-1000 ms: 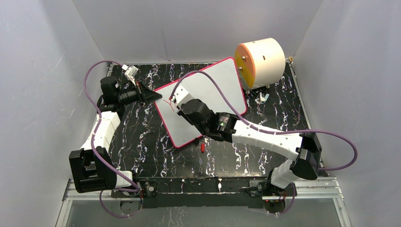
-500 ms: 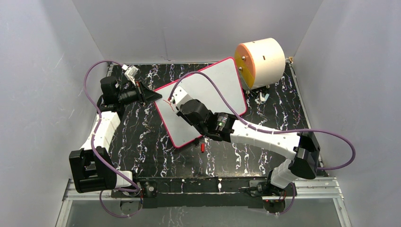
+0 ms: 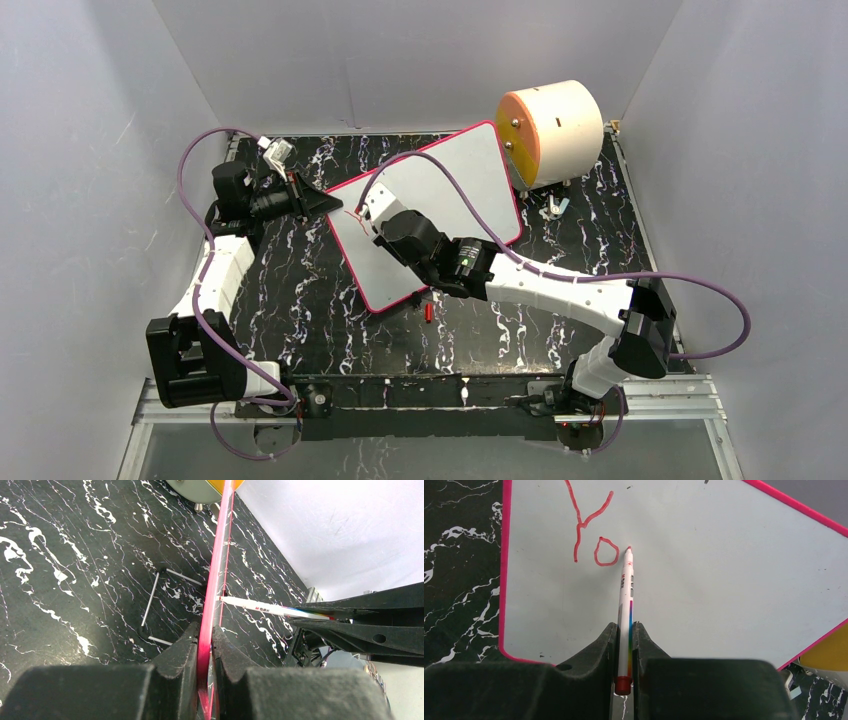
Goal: Write a sentence on the whiteboard
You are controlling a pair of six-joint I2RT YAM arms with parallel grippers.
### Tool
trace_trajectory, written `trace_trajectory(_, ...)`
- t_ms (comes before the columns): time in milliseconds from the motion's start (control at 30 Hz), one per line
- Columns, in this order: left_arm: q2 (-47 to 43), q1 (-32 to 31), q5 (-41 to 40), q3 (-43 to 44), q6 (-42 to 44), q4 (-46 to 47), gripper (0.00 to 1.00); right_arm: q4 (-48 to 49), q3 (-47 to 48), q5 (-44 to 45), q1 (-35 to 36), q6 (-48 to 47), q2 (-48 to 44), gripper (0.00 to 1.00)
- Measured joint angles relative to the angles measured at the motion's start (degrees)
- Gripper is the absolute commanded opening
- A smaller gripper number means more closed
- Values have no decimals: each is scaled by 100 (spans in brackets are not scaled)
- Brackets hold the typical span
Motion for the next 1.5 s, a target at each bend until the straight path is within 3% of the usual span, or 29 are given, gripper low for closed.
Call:
trace_trajectory(733,39,0,2,17,0,0,0,-457,0,-46,0,168,0,0)
trace_trajectory(1500,66,2,2,22,-2,4,0,-35,-160,216,-55,59,-55,0)
